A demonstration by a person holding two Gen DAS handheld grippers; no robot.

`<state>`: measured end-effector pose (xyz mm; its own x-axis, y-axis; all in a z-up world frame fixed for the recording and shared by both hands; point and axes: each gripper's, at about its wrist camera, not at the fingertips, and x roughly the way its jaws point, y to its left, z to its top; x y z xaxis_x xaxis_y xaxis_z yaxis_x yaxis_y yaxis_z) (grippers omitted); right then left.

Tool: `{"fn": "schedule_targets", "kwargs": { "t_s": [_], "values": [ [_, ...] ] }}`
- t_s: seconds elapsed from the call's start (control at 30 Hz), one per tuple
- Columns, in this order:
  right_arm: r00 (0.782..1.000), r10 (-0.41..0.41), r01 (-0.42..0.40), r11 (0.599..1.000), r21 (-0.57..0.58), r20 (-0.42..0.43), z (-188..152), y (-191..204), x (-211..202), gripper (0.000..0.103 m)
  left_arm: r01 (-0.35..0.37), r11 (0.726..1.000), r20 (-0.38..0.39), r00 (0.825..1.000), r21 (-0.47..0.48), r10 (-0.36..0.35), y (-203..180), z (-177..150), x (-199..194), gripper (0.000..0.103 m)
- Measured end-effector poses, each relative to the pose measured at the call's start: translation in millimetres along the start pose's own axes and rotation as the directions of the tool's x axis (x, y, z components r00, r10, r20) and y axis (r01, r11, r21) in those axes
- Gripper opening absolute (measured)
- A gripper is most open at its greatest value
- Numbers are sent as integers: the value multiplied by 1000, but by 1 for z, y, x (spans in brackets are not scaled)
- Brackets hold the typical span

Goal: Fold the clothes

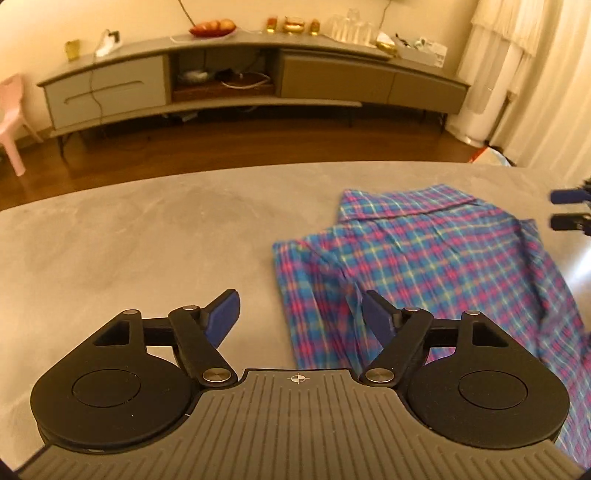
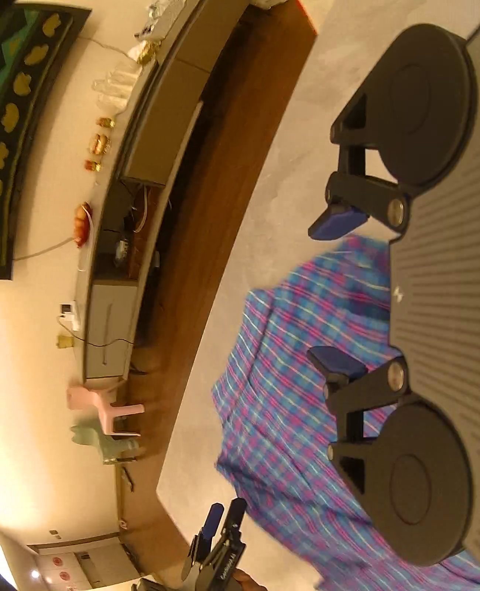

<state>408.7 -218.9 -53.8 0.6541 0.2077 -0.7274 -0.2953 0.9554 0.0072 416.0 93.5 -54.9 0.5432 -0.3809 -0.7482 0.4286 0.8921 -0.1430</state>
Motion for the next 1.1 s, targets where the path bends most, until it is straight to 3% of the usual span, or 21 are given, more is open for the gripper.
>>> {"fn": "schedule_targets", "kwargs": {
  "t_s": [0.1,0.17,0.2,0.23,0.27,0.3,0.43,0.53,0.63,0.73,0.83,0.93,0.97,1.1],
  "values": [
    [998,10,-12,999,-35,-57,9,-6,42,66,58,998,-5,998,-2,-58,3,7,24,71],
    [995,29,-34,998,-49,-94,11,-6,63,64,117,993,-5,993,0,-117,4,9,32,61],
    [993,41,-48,997,-54,-113,11,-6,70,55,139,990,-9,990,9,-138,3,11,36,55],
    [990,54,-62,996,-59,-131,11,-6,77,43,143,989,-13,990,25,-142,1,12,40,35],
    [988,71,-80,995,-62,-136,9,-4,78,19,139,989,-14,990,48,-139,-3,11,41,13],
    [986,86,-95,993,-65,-140,7,-2,79,3,143,987,-14,990,71,-142,-6,11,41,8],
    [995,79,-85,991,-100,-61,4,8,44,3,134,985,36,990,110,-139,-14,7,24,3],
    [996,72,-77,989,-124,-49,-43,30,-4,3,137,984,111,982,110,-149,-16,-1,-6,1],
    [997,64,-69,987,-147,-36,-90,51,-52,3,157,979,222,958,127,-183,-22,-22,-61,0],
    [998,57,-60,984,-171,-23,-137,73,-100,3,170,966,290,931,196,-223,-32,-69,-133,0],
    [999,50,-51,980,-194,-10,-184,94,-149,3,212,946,223,937,244,-268,-43,-131,-183,0],
    [999,44,-42,975,-217,3,-231,116,-197,7,204,932,73,969,299,-235,-58,-189,-198,8],
    [999,41,-39,974,-224,7,-247,123,-213,14,199,935,28,976,295,-216,-61,-202,-197,14],
    [997,67,-61,989,-138,34,-270,130,-253,17,126,980,-25,992,152,-123,-58,-216,-195,13]
  ]
}}
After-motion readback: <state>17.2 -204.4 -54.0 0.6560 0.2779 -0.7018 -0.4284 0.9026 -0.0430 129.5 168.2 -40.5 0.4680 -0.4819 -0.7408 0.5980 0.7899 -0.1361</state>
